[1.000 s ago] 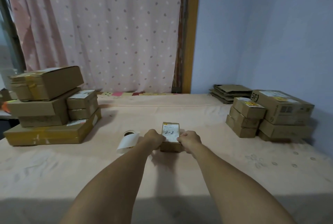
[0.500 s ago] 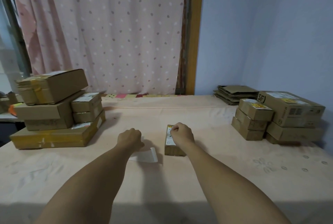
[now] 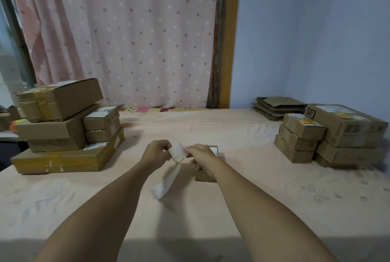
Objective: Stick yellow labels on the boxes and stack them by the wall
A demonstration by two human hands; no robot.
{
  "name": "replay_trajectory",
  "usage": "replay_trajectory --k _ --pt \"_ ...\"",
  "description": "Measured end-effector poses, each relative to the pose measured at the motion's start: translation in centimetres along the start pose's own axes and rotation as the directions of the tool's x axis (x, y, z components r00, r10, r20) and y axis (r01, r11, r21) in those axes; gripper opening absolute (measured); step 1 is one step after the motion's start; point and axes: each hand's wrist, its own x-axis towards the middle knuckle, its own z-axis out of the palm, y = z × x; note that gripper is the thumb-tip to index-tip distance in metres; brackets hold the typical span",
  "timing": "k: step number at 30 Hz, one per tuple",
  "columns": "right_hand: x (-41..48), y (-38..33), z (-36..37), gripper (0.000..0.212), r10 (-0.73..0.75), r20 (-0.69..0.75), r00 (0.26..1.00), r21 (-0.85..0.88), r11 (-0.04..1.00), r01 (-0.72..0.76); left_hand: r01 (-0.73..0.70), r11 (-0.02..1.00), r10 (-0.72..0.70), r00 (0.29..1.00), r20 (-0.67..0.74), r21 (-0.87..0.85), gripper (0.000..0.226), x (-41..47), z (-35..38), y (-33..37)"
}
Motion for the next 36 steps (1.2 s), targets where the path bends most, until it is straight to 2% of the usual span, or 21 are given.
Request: replay_trajectory --k 4,7,9,12,14,16,20,22,24,26,29,33,36 --pt "-0.1 -0.9 0.5 0.041 0.1 0.028 0.995 0.111 0.988 -0.103 0.042 0.982 -0.044 0.999 -0.008 -0.182 0.033 0.3 -0.2 -0.4" --pt "-0.3 -1.5 0.3 0.028 0.106 0.108 0.988 0.233 0.964 -0.129 0.052 0.963 -0.054 0.999 0.0 -0.264 0.034 0.1 -0.3 -0.5" --pt "-0.3 -2.0 0.4 0.021 0.054 0.092 0.994 0.345 0.935 -0.083 0.066 0.96 -0.059 0.998 0.035 -0.272 0.034 -0.3 -0.2 -0.1" --pt "-0.3 -2.4 0.2 0.03 0.015 0.008 1.0 0.419 0.908 -0.016 0.123 0.943 -0.068 0.981 0.183 -0.308 0.041 -1.0 -0.4 1.2" --pt "-0.5 -2.2 -0.1 0.036 -0.004 -0.023 1.0 0.399 0.917 0.013 0.16 0.922 -0.047 0.95 0.308 -0.352 0.05 -1.1 -0.9 2.0" --pt "-0.7 -2.0 -0.5 0.038 -0.032 -0.043 0.999 0.38 0.924 0.046 0.165 0.912 -0.014 0.927 0.375 -0.375 0.055 -0.9 -1.2 2.4" --pt "-1.0 -2.1 -0.9 0.038 -0.097 -0.032 0.995 0.362 0.927 0.102 0.15 0.89 -0.02 0.956 0.291 -0.43 0.021 -1.1 -1.0 3.2" --pt "-1.2 -2.1 -1.1 0.034 -0.135 -0.052 0.989 0.265 0.953 0.144 0.109 0.879 0.006 0.971 0.239 -0.464 0.015 -0.9 -0.6 3.0" --pt "-1.1 -2.1 -1.3 0.025 -0.245 -0.12 0.962 -0.025 0.97 0.244 0.071 0.887 0.015 0.983 0.182 -0.456 0.013 -0.8 -0.4 2.8" --pt "-0.8 -2.0 -1.3 0.019 -0.384 -0.139 0.913 -0.234 0.908 0.346 0.034 0.92 0.025 0.989 0.146 -0.391 0.008 -0.6 -0.2 2.7" --pt "-1.0 -2.3 -1.1 0.02 -0.49 -0.085 0.867 -0.347 0.831 0.436 -0.018 0.945 0.053 0.994 0.098 -0.327 0.008 -0.6 0.0 3.0" --pt "-1.0 -2.7 -1.4 0.025 -0.534 -0.007 0.846 -0.492 0.738 0.462 -0.064 0.963 0.086 0.994 0.074 -0.262 0.006 -0.5 -0.3 3.0" --pt "-1.0 -2.5 -1.5 0.023 -0.556 -0.003 0.831 -0.563 0.688 0.458 -0.078 0.975 0.096 0.993 0.074 -0.207 0.026 -0.4 -0.4 2.8"
